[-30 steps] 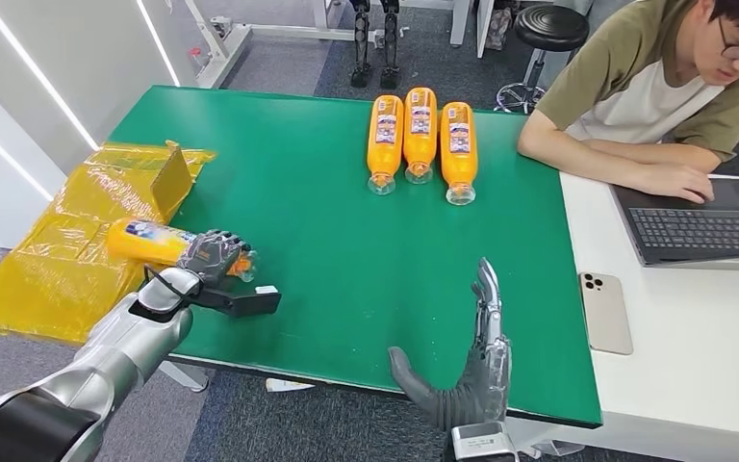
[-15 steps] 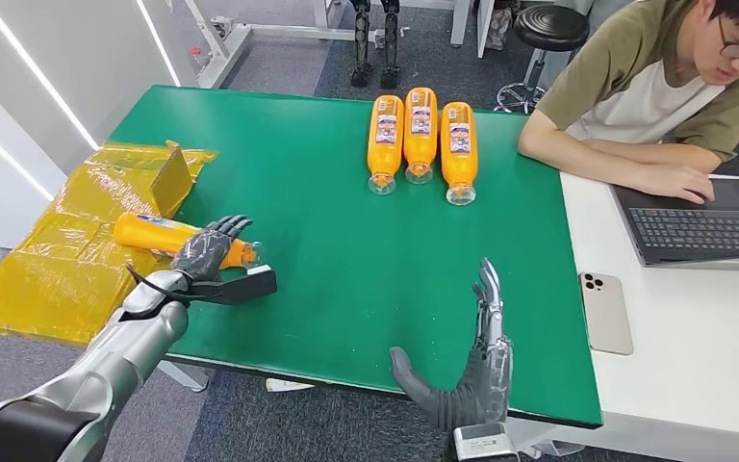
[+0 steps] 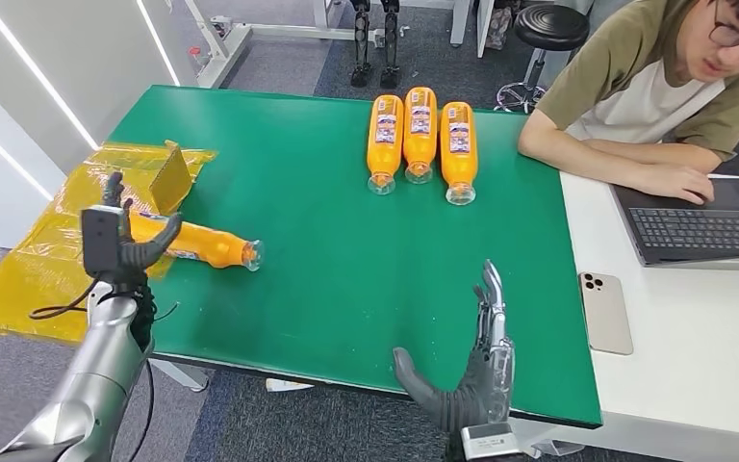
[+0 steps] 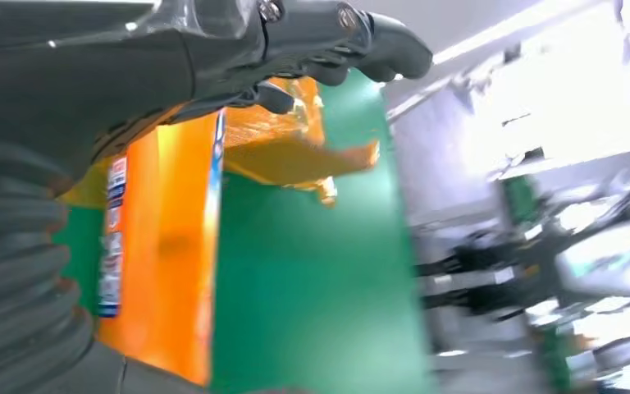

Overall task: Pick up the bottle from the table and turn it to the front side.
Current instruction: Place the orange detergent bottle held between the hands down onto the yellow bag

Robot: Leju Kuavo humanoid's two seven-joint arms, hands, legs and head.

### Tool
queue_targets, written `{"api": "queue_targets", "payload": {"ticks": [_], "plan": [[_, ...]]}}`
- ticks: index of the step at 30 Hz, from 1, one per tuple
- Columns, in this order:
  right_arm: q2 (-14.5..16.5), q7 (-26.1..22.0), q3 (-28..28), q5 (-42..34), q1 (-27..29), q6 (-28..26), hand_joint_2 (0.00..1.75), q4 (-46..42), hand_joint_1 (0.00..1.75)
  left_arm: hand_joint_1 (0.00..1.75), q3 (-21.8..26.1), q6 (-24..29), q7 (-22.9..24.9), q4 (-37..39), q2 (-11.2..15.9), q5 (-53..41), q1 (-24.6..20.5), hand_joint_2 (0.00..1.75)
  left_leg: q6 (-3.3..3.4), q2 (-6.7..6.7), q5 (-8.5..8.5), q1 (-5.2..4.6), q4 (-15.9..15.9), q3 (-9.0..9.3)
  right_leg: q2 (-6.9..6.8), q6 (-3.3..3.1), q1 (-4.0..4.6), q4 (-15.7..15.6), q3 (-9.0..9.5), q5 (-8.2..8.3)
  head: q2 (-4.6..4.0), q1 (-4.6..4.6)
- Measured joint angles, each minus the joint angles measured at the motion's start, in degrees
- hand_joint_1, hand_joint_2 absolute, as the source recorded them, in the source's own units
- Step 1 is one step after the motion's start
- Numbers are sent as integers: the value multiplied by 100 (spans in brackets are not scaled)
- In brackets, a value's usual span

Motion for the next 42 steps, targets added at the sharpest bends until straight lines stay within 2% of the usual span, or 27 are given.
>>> {"api": "queue_targets", "payload": {"ticks": [3, 6, 10, 16, 21, 25, 32, 36, 42], "plan": [[-7, 0, 26, -93, -20, 0, 175, 23, 0, 0, 341, -510, -7, -691, -160, 558, 199, 175, 0, -2, 0, -1, 0, -2, -3, 0, 0, -1, 0, 0, 0, 0], [-10, -1, 40, -129, -31, 0, 175, 39, 0, 0, 639, -995, -11, -1302, -449, 717, 306, 175, 1, -7, 0, -2, 1, -5, -10, 1, -1, -4, 3, 1, 0, 0], [-10, -1, 43, -113, -33, 0, 175, 44, 0, 0, 716, -1198, -13, -1979, -941, 683, 457, 175, 2, -12, 0, -4, 3, -5, -14, 4, -4, -7, 6, 3, 0, 1], [1, 31, 20, 49, -24, 0, 175, 28, 0, 0, 213, -785, -13, -2866, -1776, 670, 861, 175, 7, -14, -4, -7, 4, -7, -18, 7, -7, -10, 7, 3, 0, 0], [21, 280, -24, 332, 1, 0, 175, -40, 0, 0, -512, -72, -13, -3571, -2226, 562, 1488, 175, 16, -10, -14, -6, 3, -8, -15, 10, -8, -10, 6, -1, 0, 1], [41, 384, -59, 431, 9, 0, 175, -54, 0, 0, -1000, 488, -13, -4141, -2305, 361, 1983, 175, 14, -9, -17, -4, 2, -8, -15, 10, -8, -9, 5, -5, 0, -1], [52, 486, -65, 426, 6, 47, 175, -50, 0, 0, -1639, 1548, -13, -5048, -2175, -55, 2783, 175, 14, -12, -18, -3, 0, -9, -17, 4, -4, -7, 6, -13, 0, -1], [77, 514, -58, 415, -45, 111, 175, -14, 0, 0, -1974, 1837, -13, -5449, -2114, -154, 3101, 175, 15, -13, -19, -4, 0, -10, -20, 5, -4, -8, 6, -13, 0, 0], [93, 528, -53, 407, -71, 131, 175, 18, 0, 0, -2258, 2043, -13, -5680, -2050, -235, 3349, 175, 16, -14, -19, -4, 0, -9, -22, 5, -4, -8, 7, -13, 0, -1]]}}
